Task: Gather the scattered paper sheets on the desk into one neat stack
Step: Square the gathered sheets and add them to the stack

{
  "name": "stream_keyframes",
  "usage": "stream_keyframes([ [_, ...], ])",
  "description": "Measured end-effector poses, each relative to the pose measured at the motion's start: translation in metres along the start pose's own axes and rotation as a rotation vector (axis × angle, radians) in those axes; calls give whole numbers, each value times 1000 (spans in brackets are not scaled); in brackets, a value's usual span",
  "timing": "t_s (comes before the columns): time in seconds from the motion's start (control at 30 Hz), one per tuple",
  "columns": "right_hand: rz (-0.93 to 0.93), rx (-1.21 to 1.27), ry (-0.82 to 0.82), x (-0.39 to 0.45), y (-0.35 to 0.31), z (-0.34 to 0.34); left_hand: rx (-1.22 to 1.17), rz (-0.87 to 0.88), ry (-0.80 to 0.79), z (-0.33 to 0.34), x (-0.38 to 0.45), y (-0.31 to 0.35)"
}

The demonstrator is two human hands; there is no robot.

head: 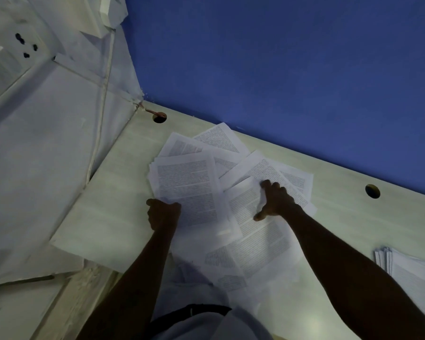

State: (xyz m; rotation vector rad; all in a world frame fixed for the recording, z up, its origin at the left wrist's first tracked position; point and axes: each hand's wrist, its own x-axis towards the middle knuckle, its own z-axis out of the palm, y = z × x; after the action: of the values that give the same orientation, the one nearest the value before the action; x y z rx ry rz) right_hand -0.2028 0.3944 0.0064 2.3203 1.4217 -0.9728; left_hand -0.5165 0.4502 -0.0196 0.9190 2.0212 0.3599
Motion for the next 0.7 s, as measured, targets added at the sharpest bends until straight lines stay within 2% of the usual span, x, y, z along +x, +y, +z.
stream_keyframes([
  [0.1,-64,181,-60,-1,-8,13,-10,84,-43,-2,6,-1],
  [0.23,-112,575,-81,2,-21,30,-23,167,-115,-7,15,-7],
  [0.3,-35,789,71,1,-31,35,-42,176,-141,-12,15,-10],
  [0.4,184,919,362,3,-44,35,-29,239,-208,-17,19,-18],
  [0.47,180,937,384,6,-55,33,-17,302,-280,-21,24,-23],
  [0.6,65,935,239,15,-86,24,-32,376,-488,-37,20,-15],
  [0.7,3,1107,-75,12,-105,17,-36,354,-596,-43,23,-14],
])
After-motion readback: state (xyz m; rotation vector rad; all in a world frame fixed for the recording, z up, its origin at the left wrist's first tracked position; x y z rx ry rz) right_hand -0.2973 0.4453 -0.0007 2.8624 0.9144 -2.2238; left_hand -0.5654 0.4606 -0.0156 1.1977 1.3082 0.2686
